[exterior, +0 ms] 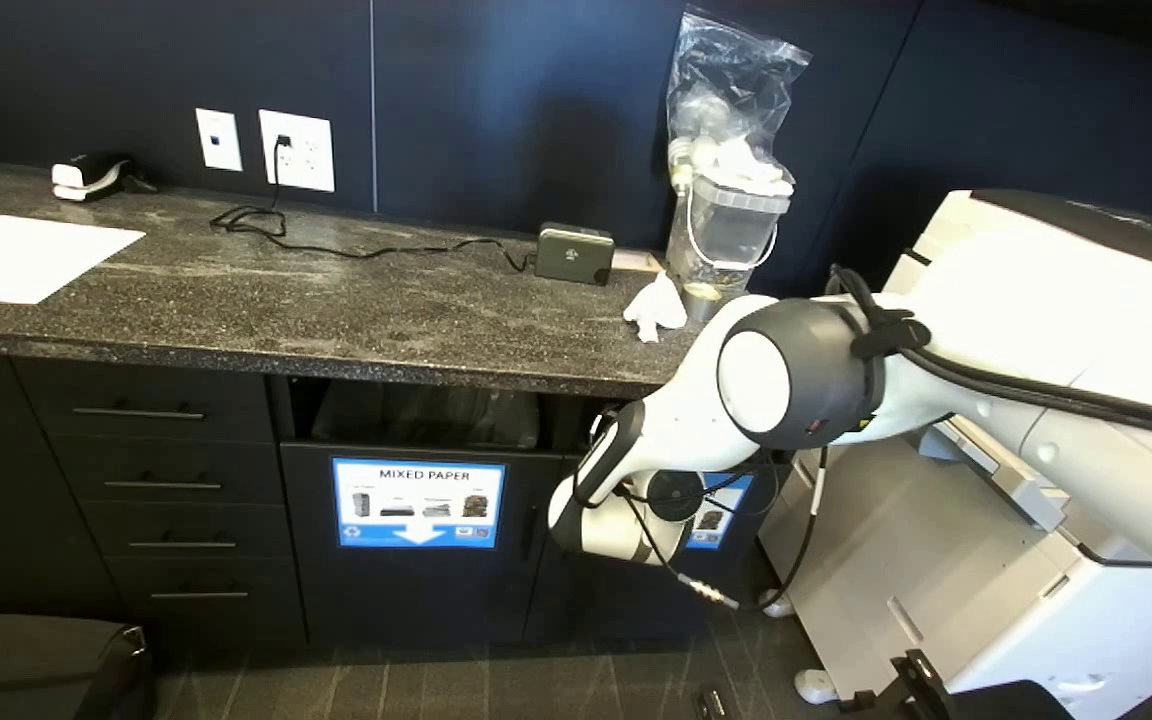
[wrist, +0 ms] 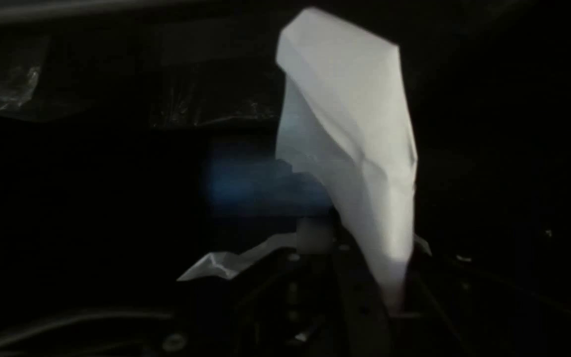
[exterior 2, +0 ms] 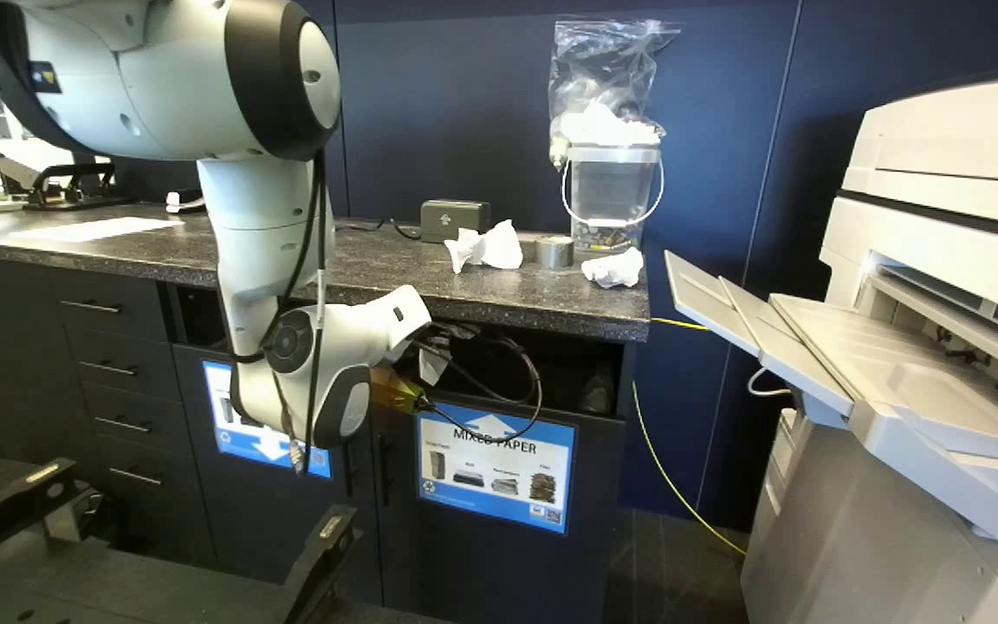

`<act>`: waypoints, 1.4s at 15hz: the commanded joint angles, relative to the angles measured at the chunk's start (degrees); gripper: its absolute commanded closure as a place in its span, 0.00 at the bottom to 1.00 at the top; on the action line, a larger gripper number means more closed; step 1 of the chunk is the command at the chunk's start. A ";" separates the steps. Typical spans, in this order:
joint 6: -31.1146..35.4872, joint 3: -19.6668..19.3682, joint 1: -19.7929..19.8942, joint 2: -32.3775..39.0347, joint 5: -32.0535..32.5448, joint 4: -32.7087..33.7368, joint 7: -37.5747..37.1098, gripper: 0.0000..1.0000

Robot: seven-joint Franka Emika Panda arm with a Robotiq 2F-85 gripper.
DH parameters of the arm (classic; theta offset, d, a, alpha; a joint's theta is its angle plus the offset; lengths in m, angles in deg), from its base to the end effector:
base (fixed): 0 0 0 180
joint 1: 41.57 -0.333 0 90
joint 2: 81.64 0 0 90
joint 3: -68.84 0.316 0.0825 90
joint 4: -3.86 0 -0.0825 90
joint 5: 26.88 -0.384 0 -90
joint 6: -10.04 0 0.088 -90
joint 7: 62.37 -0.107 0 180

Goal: Pick the papers on the counter and put them in the bin

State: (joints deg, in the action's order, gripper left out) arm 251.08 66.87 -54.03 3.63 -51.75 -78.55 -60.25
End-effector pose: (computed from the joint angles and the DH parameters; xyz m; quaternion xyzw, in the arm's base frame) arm 0.6007 0.0596 -0.0275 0.7987 -0.0866 0.5934 0.0498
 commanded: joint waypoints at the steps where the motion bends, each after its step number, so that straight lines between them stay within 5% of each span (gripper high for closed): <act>1: 4.24 2.53 1.04 0.00 -0.86 -1.19 3.03 0.94; 2: 1.05 -1.08 -2.19 0.03 -3.41 -0.91 0.11 0.93; 3: 2.26 3.20 1.04 0.04 -1.15 -1.78 3.35 0.93; 15: 3.35 5.71 1.19 0.09 -3.30 -1.89 2.95 0.93; 16: 2.00 1.85 -2.28 0.04 -5.35 -1.59 -1.28 0.93; 21: 1.52 1.21 -3.72 -0.11 -10.23 -0.23 -2.53 0.93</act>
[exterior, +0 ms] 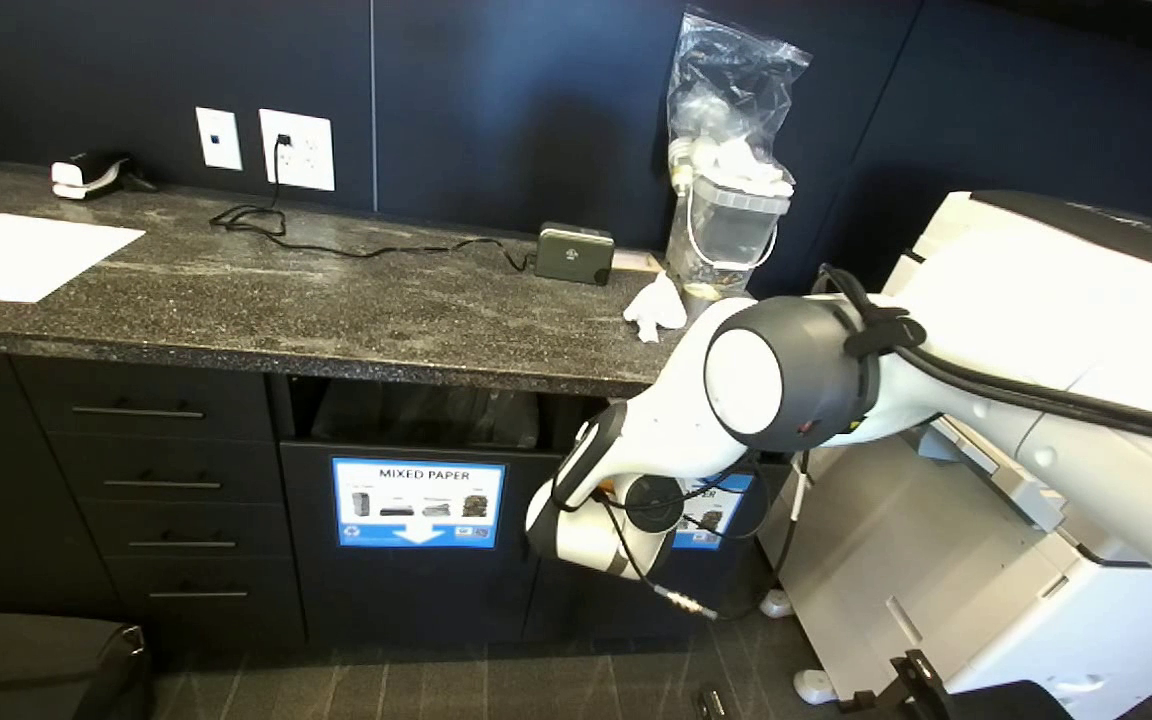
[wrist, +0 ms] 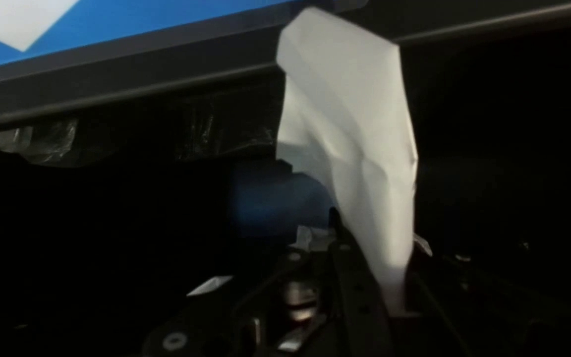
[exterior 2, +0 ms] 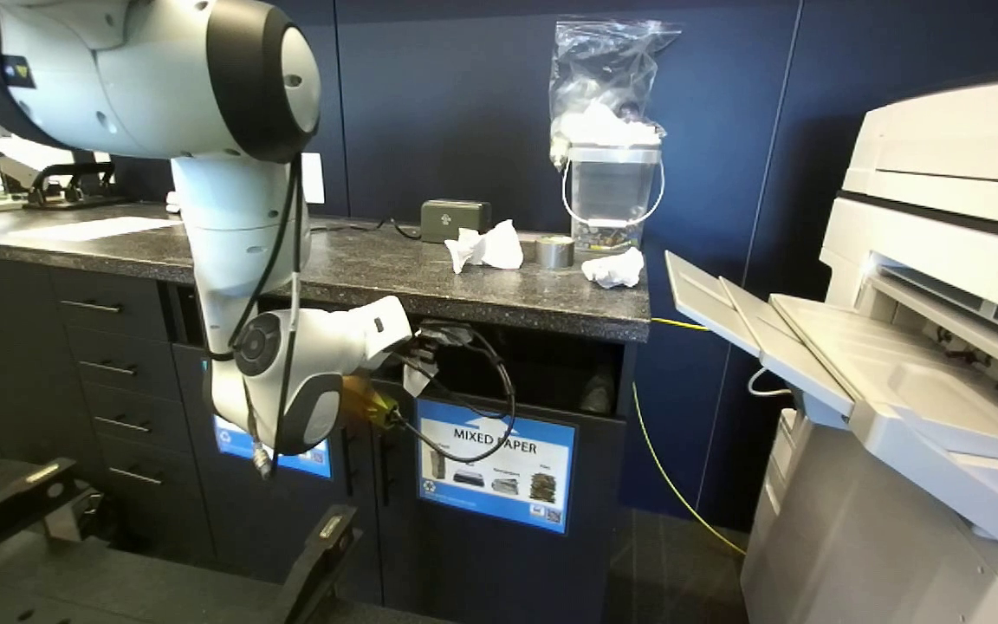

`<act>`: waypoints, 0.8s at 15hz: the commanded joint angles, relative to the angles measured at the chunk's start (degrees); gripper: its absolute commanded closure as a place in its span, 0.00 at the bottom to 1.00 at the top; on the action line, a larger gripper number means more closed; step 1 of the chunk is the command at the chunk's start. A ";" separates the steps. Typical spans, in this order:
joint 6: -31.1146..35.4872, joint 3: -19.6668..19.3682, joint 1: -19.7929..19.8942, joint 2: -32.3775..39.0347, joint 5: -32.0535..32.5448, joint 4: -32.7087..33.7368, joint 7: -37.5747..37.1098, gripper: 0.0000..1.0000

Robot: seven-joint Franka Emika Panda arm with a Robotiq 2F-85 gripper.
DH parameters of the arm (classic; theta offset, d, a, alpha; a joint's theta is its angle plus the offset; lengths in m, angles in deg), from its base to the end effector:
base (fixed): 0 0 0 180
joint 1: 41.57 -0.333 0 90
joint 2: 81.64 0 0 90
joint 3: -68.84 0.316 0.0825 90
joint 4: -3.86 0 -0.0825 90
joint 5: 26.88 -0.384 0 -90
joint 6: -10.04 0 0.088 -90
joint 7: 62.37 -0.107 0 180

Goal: Pick the papers on the counter and put them in the bin

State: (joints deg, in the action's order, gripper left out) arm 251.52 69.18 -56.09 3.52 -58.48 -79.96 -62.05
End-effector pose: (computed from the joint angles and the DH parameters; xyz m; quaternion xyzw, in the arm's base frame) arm 0.5835 0.0801 -0.0362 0.8019 -0.1455 0.5780 0.0425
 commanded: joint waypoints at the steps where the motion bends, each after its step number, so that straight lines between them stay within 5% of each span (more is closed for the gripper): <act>1: 1.89 2.83 1.44 -0.01 -2.35 1.60 3.06 0.80; 2: 0.82 2.75 1.26 -0.01 -2.77 1.41 4.20 0.66; 9: -11.55 3.58 2.00 0.00 -3.48 1.52 7.40 0.14; 12: -16.07 2.35 1.04 0.08 -5.17 2.84 8.79 0.00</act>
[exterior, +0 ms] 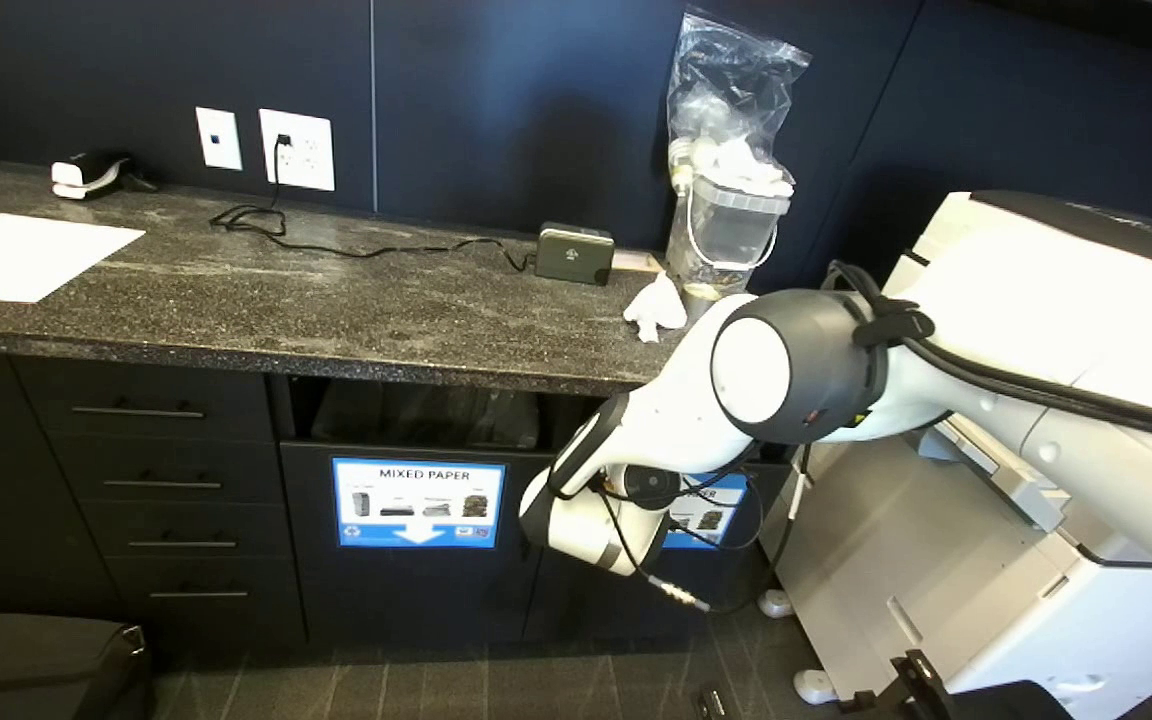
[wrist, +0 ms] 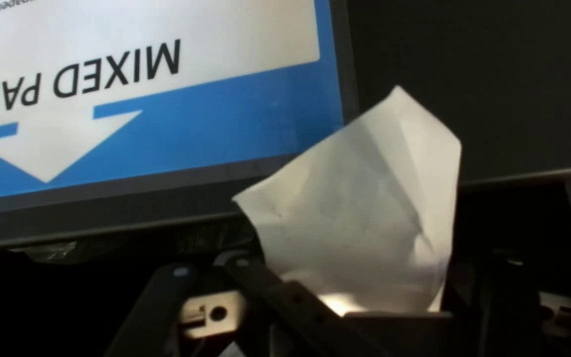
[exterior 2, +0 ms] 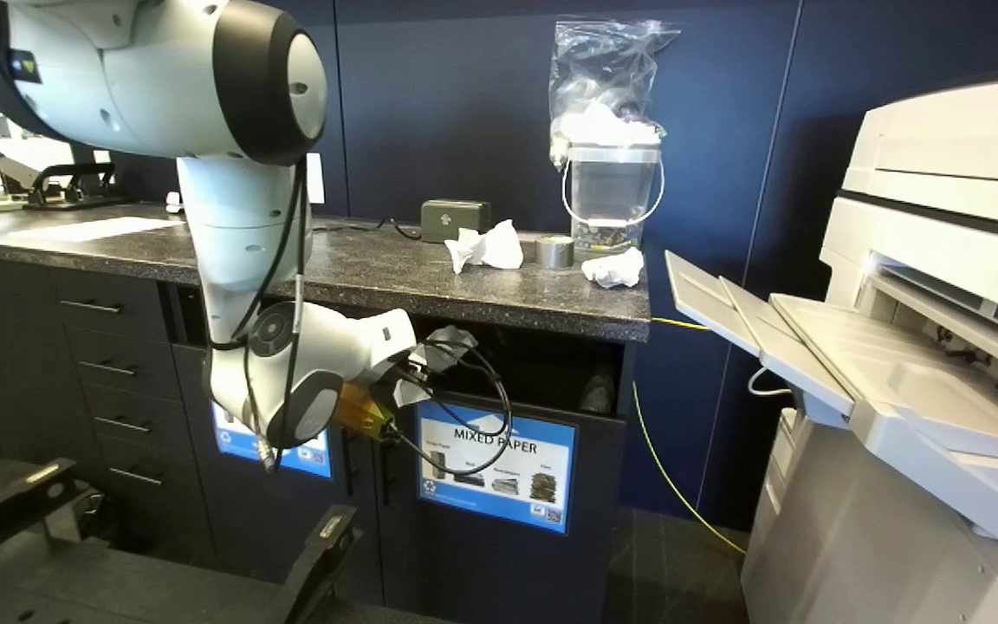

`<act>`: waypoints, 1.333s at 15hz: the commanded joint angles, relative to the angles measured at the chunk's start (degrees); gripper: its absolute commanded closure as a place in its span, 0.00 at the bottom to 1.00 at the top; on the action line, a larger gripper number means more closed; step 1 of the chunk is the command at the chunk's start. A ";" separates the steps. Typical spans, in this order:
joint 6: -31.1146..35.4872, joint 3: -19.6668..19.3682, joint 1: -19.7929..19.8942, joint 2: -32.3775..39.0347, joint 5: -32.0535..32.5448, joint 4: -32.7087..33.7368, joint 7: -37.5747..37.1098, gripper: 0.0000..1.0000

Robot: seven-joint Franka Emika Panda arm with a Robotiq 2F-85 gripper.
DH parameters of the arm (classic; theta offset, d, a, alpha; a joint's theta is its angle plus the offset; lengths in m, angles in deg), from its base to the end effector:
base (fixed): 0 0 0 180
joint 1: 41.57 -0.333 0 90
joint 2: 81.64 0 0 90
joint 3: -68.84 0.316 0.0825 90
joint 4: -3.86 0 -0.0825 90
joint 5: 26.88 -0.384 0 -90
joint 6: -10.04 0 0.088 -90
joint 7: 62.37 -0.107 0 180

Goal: Pick the papers on the counter and put them in the bin

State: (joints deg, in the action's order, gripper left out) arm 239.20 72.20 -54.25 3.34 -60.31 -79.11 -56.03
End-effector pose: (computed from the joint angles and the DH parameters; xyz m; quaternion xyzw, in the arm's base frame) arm 0.5934 0.0820 -0.0627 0.8630 -0.1441 0.4826 0.0395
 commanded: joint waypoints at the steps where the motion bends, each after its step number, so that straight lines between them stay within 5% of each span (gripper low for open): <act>1: -4.77 -1.34 -1.46 1.91 -4.25 4.72 3.29 0.00; 7: -5.54 -5.20 -3.97 0.69 -5.70 7.01 -2.66 0.00; 12: 0.13 -2.58 -1.35 0.64 -4.01 9.06 -2.13 0.00; 20: -27.00 -16.88 -11.18 0.91 -27.43 8.84 21.86 0.00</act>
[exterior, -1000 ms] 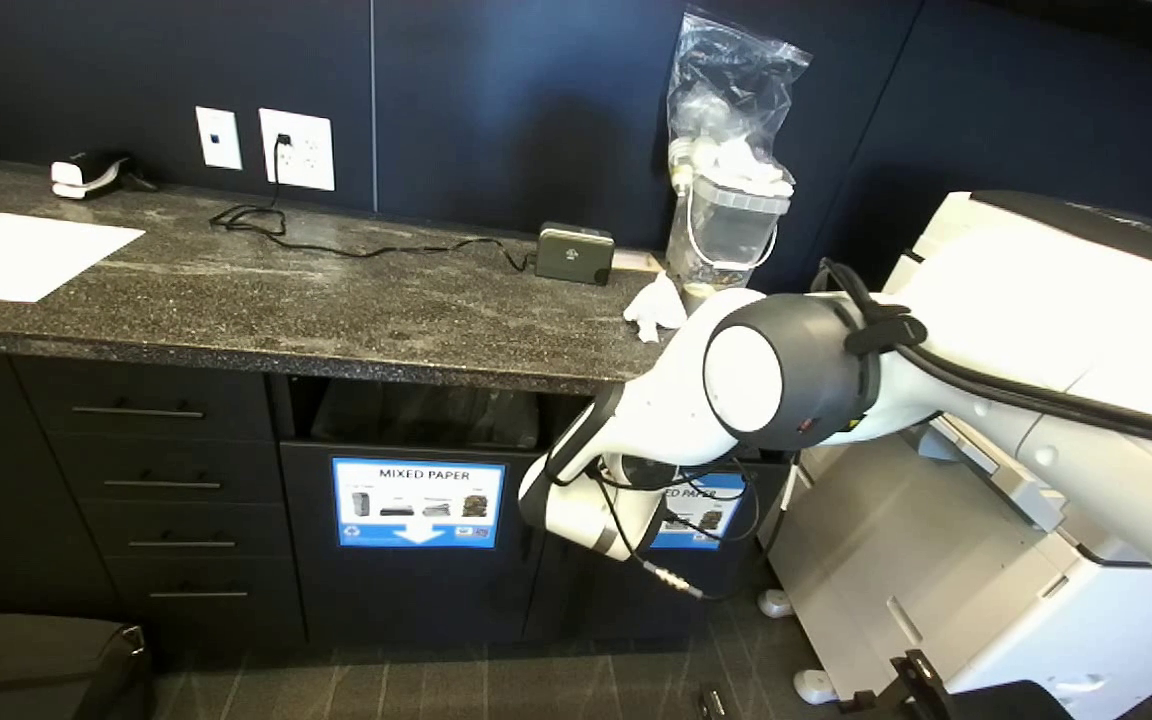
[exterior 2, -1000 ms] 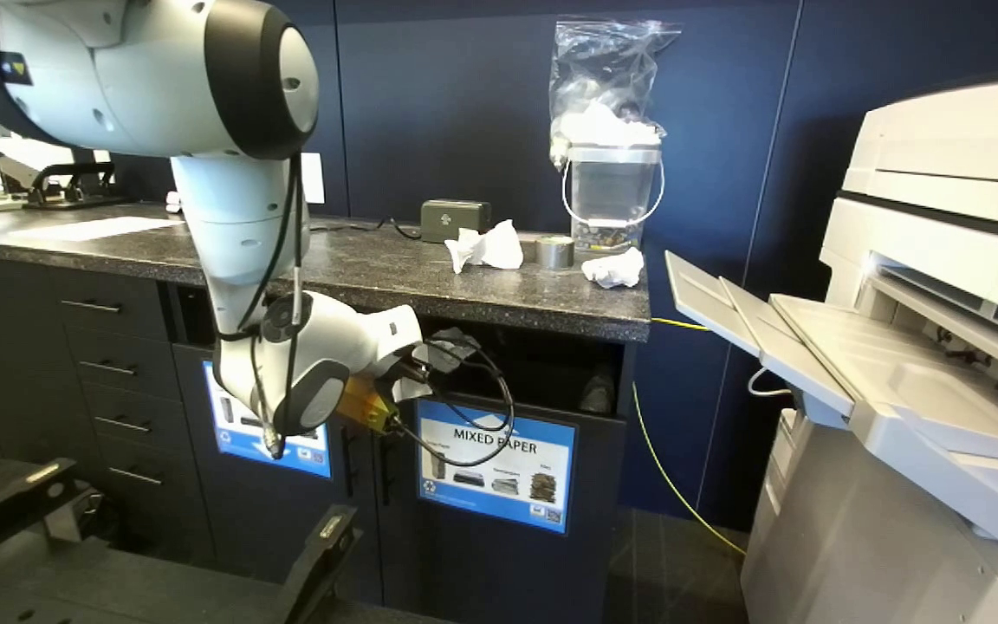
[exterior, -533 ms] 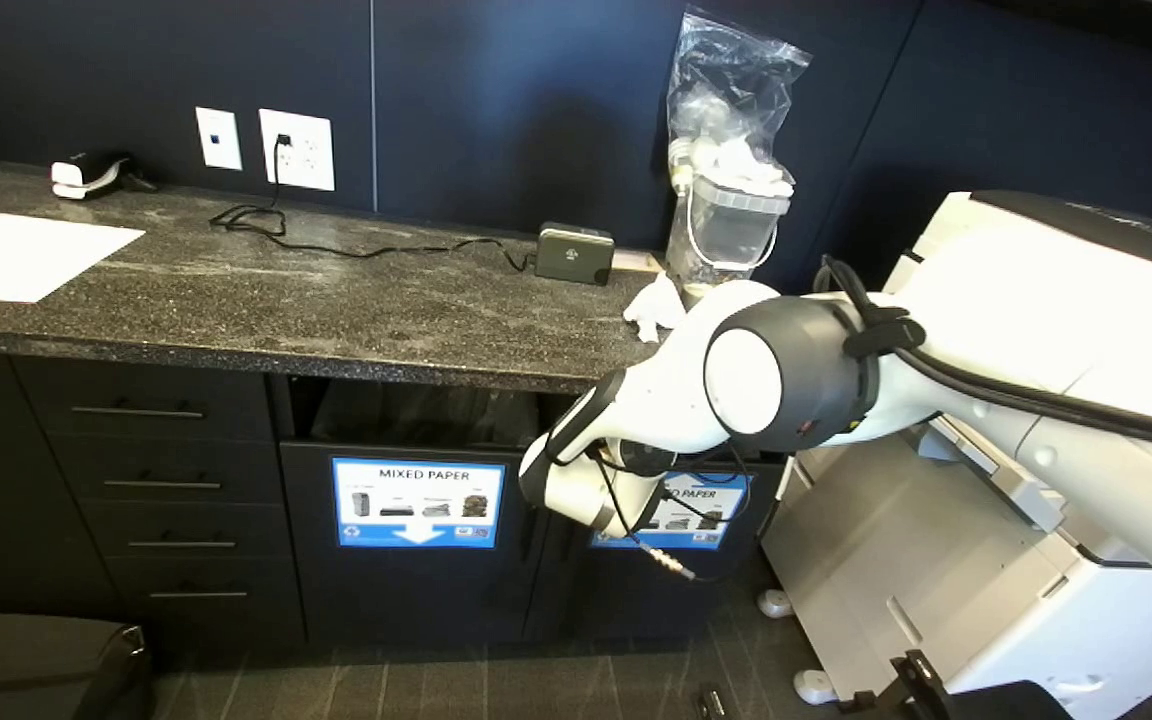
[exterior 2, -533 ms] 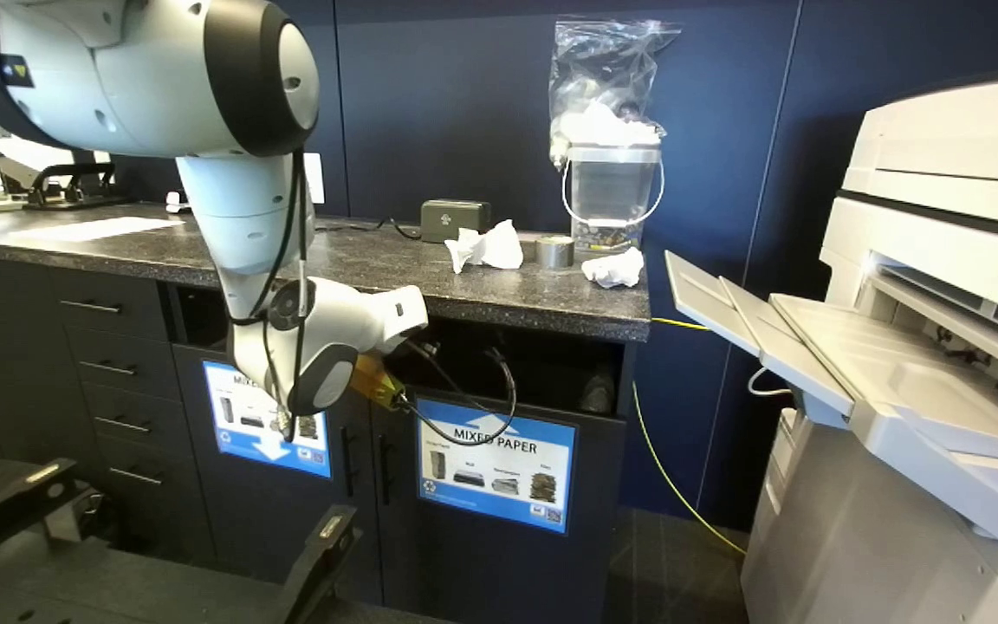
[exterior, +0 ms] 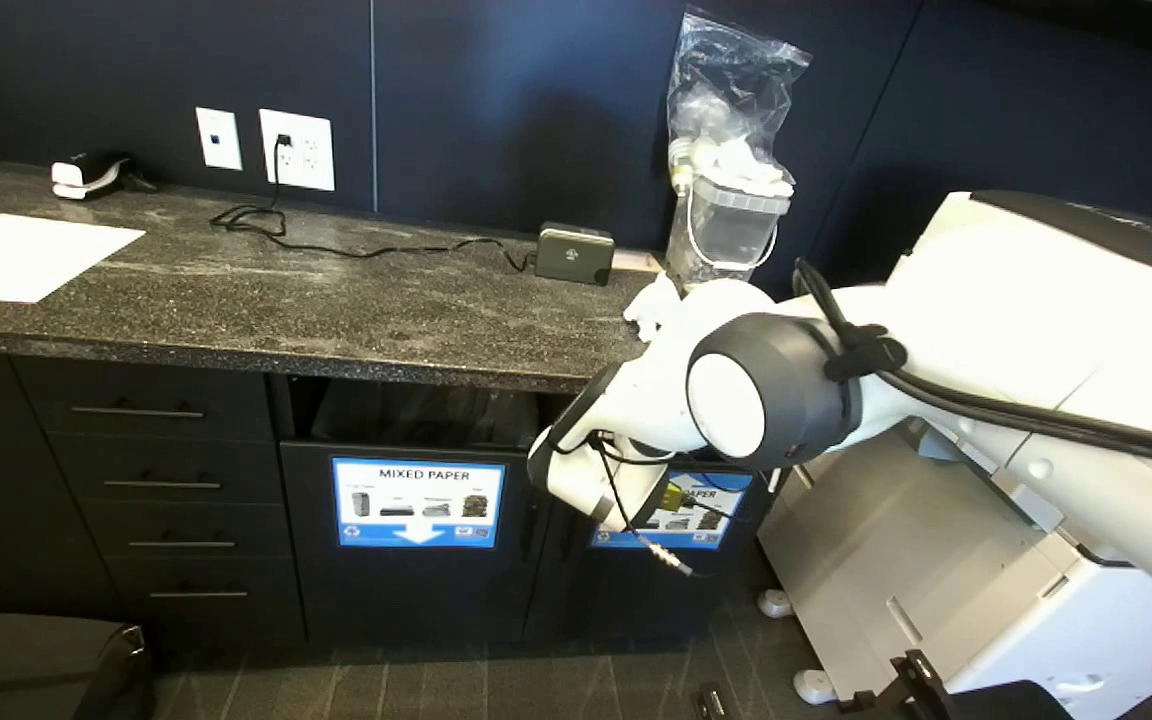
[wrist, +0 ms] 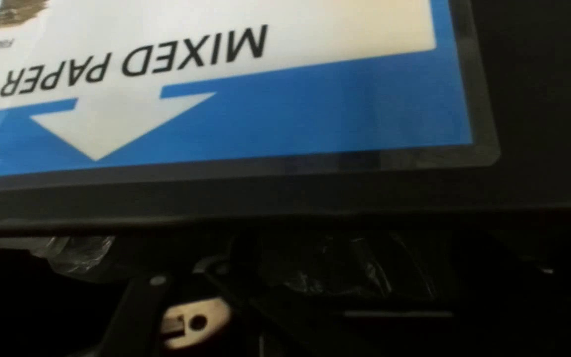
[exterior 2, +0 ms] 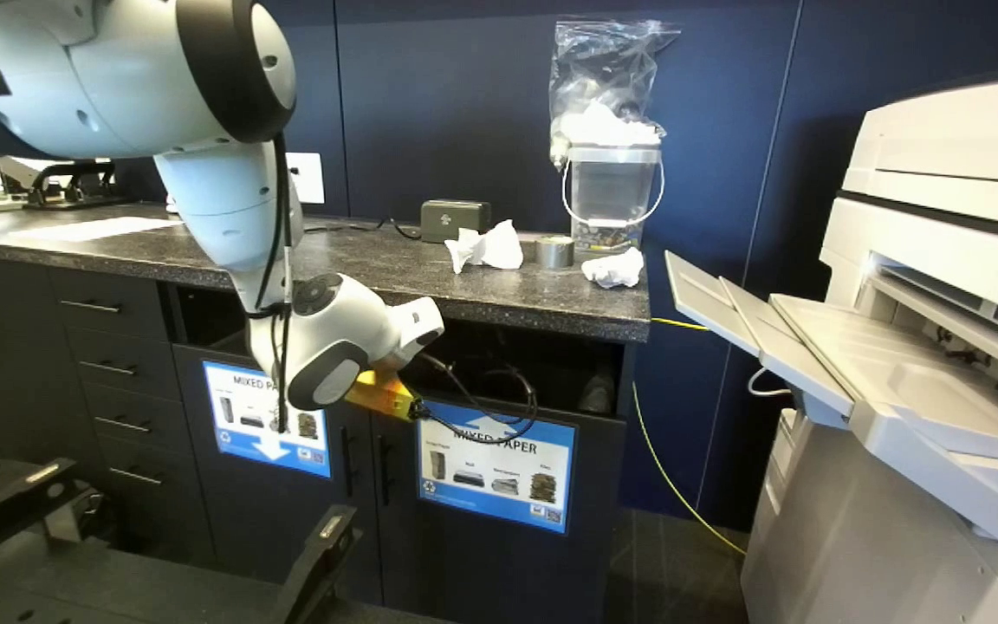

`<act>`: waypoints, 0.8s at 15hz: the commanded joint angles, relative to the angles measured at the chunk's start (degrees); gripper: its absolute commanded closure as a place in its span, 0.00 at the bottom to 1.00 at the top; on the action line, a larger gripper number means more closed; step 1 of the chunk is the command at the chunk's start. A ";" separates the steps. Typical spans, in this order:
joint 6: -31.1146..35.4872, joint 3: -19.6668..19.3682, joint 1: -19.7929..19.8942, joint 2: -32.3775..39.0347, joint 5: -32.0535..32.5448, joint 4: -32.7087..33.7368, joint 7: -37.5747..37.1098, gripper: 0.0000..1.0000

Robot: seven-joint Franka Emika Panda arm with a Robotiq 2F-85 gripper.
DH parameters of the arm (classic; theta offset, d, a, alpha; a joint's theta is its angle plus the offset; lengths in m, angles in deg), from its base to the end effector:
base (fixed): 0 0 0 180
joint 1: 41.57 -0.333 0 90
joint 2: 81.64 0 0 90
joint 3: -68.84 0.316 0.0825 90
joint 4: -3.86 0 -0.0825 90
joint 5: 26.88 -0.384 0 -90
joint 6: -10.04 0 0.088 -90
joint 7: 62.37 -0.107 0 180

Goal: Pick the papers on the counter and put them in the bin

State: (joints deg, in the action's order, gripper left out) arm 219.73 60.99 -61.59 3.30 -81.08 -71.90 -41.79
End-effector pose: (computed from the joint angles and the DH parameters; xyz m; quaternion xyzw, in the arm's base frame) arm 0.6332 0.0526 -0.0594 0.9028 -0.1270 0.3984 0.1006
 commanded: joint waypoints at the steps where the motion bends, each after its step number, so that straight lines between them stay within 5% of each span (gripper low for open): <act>1: -10.39 -7.15 -4.47 1.47 -6.33 2.60 8.87 0.00; 6: -16.52 -10.00 -5.43 0.15 -3.47 2.01 9.83 0.00; 8: -12.75 -5.30 -1.28 -0.10 2.60 4.39 7.15 0.00; 9: -10.12 -4.76 -0.29 -0.56 7.84 3.03 0.15 0.00; 12: -0.43 5.67 7.83 -2.41 18.83 1.23 -4.04 0.00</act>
State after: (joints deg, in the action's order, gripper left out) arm 216.87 59.70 -61.49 3.28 -73.47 -72.54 -44.20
